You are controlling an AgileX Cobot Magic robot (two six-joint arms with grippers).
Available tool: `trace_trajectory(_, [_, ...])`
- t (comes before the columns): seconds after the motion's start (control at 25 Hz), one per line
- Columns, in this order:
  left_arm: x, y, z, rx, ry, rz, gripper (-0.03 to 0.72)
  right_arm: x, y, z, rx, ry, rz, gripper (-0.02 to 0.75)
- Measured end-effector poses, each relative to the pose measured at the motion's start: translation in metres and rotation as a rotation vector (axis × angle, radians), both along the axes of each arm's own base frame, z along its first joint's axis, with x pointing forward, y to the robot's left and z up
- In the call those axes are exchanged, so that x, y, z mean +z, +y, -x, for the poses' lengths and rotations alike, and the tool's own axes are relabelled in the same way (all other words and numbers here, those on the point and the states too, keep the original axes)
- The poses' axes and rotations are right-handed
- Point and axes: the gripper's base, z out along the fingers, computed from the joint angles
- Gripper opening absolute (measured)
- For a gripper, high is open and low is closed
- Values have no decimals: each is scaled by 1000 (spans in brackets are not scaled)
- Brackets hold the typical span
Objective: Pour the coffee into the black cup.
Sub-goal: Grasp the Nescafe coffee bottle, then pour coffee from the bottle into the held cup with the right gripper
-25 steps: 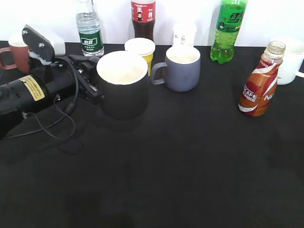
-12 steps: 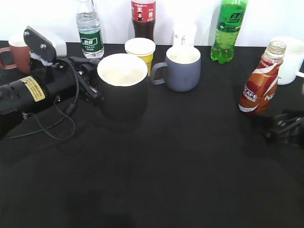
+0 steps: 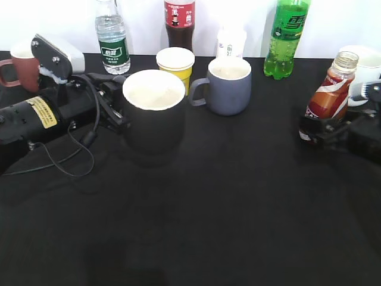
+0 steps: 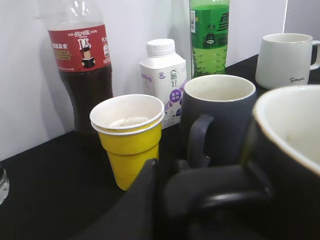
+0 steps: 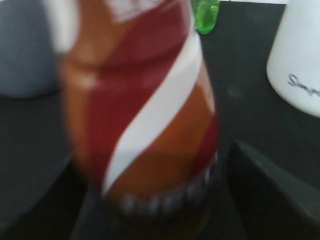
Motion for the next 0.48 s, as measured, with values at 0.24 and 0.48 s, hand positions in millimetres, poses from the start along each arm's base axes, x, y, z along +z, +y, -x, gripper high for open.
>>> trace_trajectory(0.24, [0,0,0,0,1,-2,59,-14,4,-16,34,-58,-43,636])
trace_trajectory(0.48, [0,0,0,-1,3,-4,59,-17,8,-15,78,-73,-50,530])
